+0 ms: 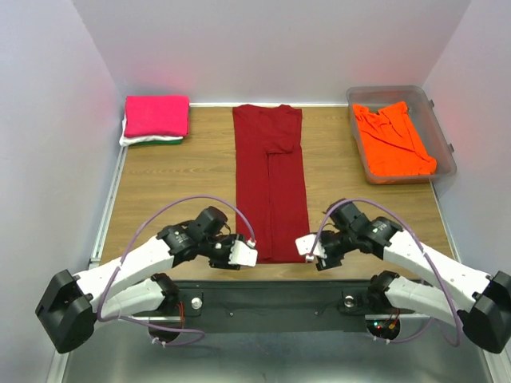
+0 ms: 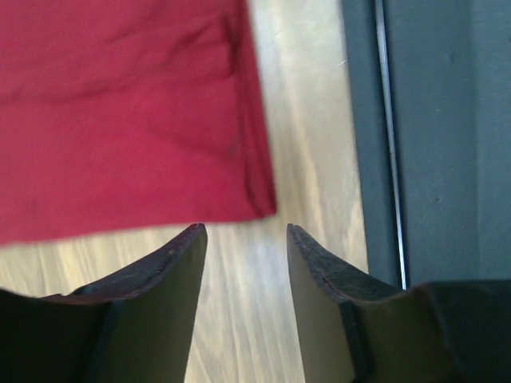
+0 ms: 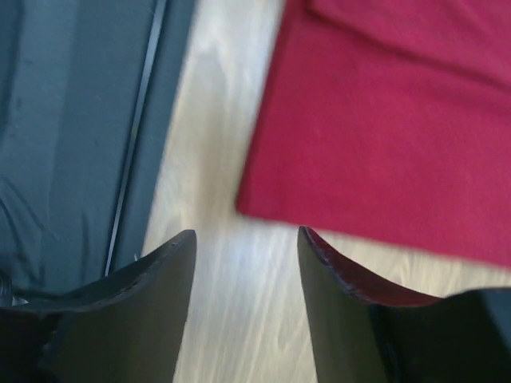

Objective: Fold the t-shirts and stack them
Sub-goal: Fold the tshirt

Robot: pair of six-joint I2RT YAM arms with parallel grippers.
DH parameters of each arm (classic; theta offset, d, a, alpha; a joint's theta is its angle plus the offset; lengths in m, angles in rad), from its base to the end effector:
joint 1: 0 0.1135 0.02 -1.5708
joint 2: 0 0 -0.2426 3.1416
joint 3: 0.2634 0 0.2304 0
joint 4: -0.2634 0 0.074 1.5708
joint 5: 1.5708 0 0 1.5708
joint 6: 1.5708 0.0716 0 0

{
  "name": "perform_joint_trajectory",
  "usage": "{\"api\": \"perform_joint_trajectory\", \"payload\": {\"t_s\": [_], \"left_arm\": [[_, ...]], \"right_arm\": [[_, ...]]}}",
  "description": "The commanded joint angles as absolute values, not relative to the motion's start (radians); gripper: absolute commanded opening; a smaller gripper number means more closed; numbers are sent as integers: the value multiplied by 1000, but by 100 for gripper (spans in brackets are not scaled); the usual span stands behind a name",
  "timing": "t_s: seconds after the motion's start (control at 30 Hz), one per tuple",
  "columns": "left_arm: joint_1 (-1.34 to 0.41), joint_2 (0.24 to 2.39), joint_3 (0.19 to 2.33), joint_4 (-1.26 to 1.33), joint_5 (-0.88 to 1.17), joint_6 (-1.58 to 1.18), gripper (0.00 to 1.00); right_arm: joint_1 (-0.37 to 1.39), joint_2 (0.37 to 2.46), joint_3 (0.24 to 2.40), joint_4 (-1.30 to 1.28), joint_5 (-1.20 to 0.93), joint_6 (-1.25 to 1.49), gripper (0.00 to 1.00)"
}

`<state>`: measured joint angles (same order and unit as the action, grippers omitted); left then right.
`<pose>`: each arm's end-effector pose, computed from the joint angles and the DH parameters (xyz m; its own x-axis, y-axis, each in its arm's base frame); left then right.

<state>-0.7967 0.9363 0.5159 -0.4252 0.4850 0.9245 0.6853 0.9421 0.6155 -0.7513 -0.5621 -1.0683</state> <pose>0.1123 -0.1627 0.1701 0.3625 0.6395 -0.6780 0.9288 -0.1879 0.3194 0.1082 0.1377 0.1766 0.3119 -0.7028 -0.6394 -0.9497 -0.2500 -0.1886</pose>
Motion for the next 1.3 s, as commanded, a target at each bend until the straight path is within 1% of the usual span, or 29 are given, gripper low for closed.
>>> {"api": "perform_joint_trajectory", "payload": {"t_s": [0.0, 0.07, 0.1, 0.17, 0.2, 0.4, 0.57, 0.8, 0.87, 0.9, 0.93, 0.97, 1.07, 1.17, 1.27], "left_arm": [[-856, 954, 482, -298, 443, 946, 55], [-882, 971, 462, -273, 436, 937, 55], [-890, 989, 456, -246, 431, 925, 53], [-894, 1015, 456, -224, 426, 919, 47], [-896, 1022, 457, -218, 428, 914, 44], [-897, 1086, 480, -209, 387, 888, 39], [-899, 1135, 515, -274, 391, 940, 40], [-920, 1212, 557, -359, 396, 994, 41], [-927, 1230, 575, -379, 396, 993, 45], [-927, 1233, 580, -382, 397, 985, 47], [-927, 1235, 584, -383, 397, 983, 48], [-928, 1239, 586, -383, 399, 982, 48], [-928, 1259, 598, -383, 391, 970, 50], [-928, 1266, 603, -385, 379, 968, 51], [-930, 1281, 600, -377, 356, 962, 44]], "right_arm": [[788, 960, 588, -600, -497, -997, 55], [821, 968, 551, -562, -489, -996, 52], [828, 972, 537, -549, -485, -996, 48], [847, 999, 511, -512, -468, -997, 45], [848, 1008, 503, -500, -460, -999, 45], [854, 1065, 460, -405, -416, -996, 45], [859, 1094, 454, -374, -385, -985, 45], [867, 1108, 426, -373, -359, -968, 38], [871, 1101, 420, -373, -356, -968, 37], [870, 1100, 419, -373, -354, -968, 36], [871, 1100, 417, -373, -351, -968, 34], [874, 1103, 417, -373, -345, -965, 30], [879, 1101, 414, -373, -334, -959, 24], [879, 1086, 413, -374, -336, -951, 21], [879, 1077, 407, -377, -331, -946, 15]]}}
